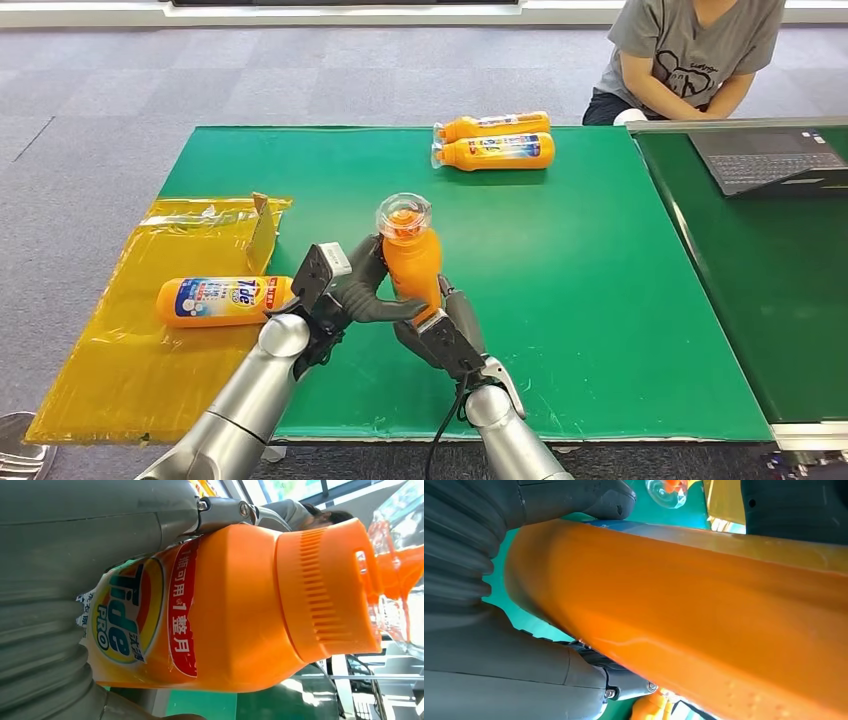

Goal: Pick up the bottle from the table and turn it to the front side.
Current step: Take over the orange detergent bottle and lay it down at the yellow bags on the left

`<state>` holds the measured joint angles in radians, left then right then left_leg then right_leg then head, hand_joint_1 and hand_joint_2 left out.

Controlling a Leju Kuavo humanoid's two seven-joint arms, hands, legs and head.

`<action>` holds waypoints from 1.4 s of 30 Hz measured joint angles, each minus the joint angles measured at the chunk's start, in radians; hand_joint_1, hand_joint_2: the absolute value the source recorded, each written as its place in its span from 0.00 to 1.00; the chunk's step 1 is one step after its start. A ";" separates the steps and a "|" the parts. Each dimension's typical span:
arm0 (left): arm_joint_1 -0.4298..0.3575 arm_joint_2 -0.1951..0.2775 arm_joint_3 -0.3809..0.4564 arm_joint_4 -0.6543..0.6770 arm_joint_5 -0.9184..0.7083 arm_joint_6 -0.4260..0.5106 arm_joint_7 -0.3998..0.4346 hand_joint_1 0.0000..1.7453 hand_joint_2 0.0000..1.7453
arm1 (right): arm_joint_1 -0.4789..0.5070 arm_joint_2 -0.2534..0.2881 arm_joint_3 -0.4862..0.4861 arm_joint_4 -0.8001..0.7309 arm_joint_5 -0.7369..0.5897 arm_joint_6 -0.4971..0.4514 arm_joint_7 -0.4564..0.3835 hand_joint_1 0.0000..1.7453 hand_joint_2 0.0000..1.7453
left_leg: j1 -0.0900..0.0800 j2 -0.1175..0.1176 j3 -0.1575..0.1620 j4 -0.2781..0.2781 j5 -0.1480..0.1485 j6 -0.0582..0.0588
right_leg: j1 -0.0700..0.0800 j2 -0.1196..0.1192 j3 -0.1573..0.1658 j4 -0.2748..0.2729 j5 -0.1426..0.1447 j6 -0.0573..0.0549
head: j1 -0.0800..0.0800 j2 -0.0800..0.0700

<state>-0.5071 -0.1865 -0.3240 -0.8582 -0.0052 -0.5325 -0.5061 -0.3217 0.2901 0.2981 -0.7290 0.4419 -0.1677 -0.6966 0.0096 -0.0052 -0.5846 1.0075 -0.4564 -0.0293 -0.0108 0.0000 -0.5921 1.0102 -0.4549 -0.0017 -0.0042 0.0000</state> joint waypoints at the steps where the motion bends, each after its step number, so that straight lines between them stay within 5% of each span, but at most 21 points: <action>1: -0.005 0.000 -0.006 0.008 0.002 0.000 -0.005 0.25 1.00 | -0.001 0.000 -0.001 0.002 -0.001 -0.002 0.000 1.00 1.00 | 0.000 0.000 0.000 0.000 0.000 0.000 | 0.000 0.000 0.000 0.000 0.000 0.000 | 0.000 0.000; 2: -0.010 0.000 -0.011 0.015 0.004 0.000 -0.009 0.50 1.00 | -0.002 0.000 -0.002 0.005 -0.001 -0.004 0.000 1.00 1.00 | 0.000 0.000 0.000 0.000 0.000 0.000 | 0.000 0.000 0.000 0.000 0.000 0.000 | 0.000 0.000; 4: -0.018 -0.002 -0.019 0.026 0.013 -0.002 -0.016 0.50 1.00 | -0.006 0.000 -0.004 0.009 -0.002 -0.008 -0.001 1.00 1.00 | 0.000 0.000 0.000 0.000 0.000 0.000 | 0.000 0.001 0.000 0.000 0.000 0.000 | 0.000 0.000; 6: -0.023 -0.003 -0.022 0.035 0.021 -0.007 -0.018 0.03 1.00 | -0.009 0.000 -0.006 0.014 -0.001 -0.011 -0.001 1.00 1.00 | 0.000 0.000 0.000 0.000 0.000 0.000 | 0.000 0.001 0.000 0.000 0.000 0.000 | 0.000 0.000; 8: -0.028 -0.003 -0.024 0.042 0.025 -0.013 -0.019 0.03 1.00 | -0.011 -0.001 -0.007 0.018 -0.001 -0.012 -0.002 1.00 1.00 | 0.000 0.000 0.000 0.000 0.000 0.000 | 0.000 0.001 0.000 0.000 0.000 0.000 | 0.000 0.000; 12: -0.034 -0.003 -0.027 0.053 0.028 -0.021 -0.028 1.00 1.00 | -0.015 -0.001 -0.010 0.024 -0.001 -0.012 -0.003 1.00 1.00 | 0.000 0.000 0.000 0.000 0.000 0.000 | 0.000 0.001 0.000 0.000 0.000 0.000 | 0.000 0.000; 42: -0.043 -0.003 -0.040 0.076 0.052 -0.020 -0.025 1.00 1.00 | -0.013 -0.008 -0.018 0.034 0.018 -0.012 0.006 1.00 1.00 | 0.000 0.000 0.000 0.000 0.000 0.000 | 0.000 0.001 0.000 0.000 0.000 0.000 | 0.000 0.000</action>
<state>-0.5502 -0.1892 -0.3643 -0.7826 0.0466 -0.5529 -0.5308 -0.3342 0.2819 0.2799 -0.6947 0.4601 -0.1793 -0.6906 0.0096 -0.0050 -0.5845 1.0076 -0.4563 -0.0295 -0.0108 0.0011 -0.5924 1.0102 -0.4548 -0.0017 -0.0042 0.0000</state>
